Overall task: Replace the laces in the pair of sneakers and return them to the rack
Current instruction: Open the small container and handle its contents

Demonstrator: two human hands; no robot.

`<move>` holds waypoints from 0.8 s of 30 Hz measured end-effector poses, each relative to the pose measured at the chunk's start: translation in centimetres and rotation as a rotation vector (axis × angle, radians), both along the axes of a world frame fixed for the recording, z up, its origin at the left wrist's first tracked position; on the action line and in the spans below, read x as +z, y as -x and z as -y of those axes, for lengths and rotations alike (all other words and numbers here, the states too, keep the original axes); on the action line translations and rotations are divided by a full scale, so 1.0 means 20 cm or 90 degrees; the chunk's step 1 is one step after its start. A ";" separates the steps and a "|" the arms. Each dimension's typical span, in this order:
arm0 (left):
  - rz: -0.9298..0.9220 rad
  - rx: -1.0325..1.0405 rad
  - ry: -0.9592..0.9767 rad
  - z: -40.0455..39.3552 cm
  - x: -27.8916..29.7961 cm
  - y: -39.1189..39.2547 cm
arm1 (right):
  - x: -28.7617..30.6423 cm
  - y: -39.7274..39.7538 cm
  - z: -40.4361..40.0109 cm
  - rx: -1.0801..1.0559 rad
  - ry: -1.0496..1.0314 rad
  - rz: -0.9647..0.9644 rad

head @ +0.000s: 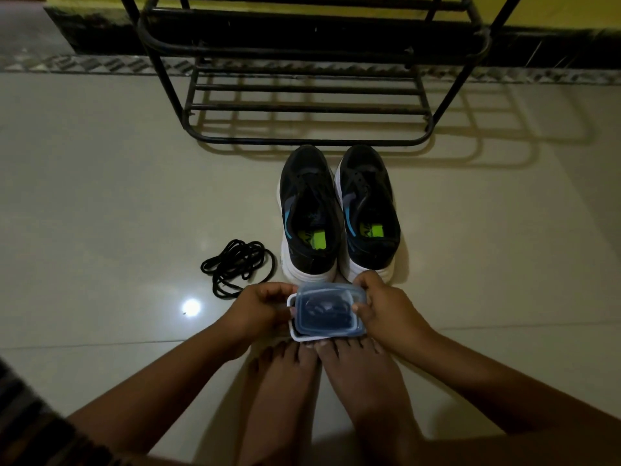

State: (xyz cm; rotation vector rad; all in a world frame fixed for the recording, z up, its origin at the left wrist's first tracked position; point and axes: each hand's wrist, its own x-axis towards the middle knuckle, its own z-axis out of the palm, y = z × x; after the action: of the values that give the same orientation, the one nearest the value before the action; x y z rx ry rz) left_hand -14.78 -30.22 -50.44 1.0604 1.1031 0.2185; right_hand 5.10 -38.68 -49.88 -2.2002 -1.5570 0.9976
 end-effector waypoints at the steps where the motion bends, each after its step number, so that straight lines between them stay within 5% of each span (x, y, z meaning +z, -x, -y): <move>1: 0.005 -0.004 0.000 0.00 0.00 0.00 | 0.00 0.00 0.00 0.019 -0.008 0.003; 14: -0.063 -0.059 -0.135 0.02 0.00 0.00 | 0.03 0.02 -0.05 0.117 -0.014 0.149; 19: -0.184 -0.153 -0.338 0.03 -0.01 0.00 | 0.07 -0.01 -0.05 0.243 0.065 0.153; 24: -0.240 -0.301 -0.387 0.05 0.04 -0.03 | 0.10 -0.03 -0.05 0.281 0.086 0.200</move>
State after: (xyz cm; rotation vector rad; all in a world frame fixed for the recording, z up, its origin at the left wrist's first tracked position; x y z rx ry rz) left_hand -14.23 -31.15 -49.56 1.9325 1.1056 -0.0377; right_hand 5.74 -37.59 -47.91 -2.2349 -2.2513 0.9203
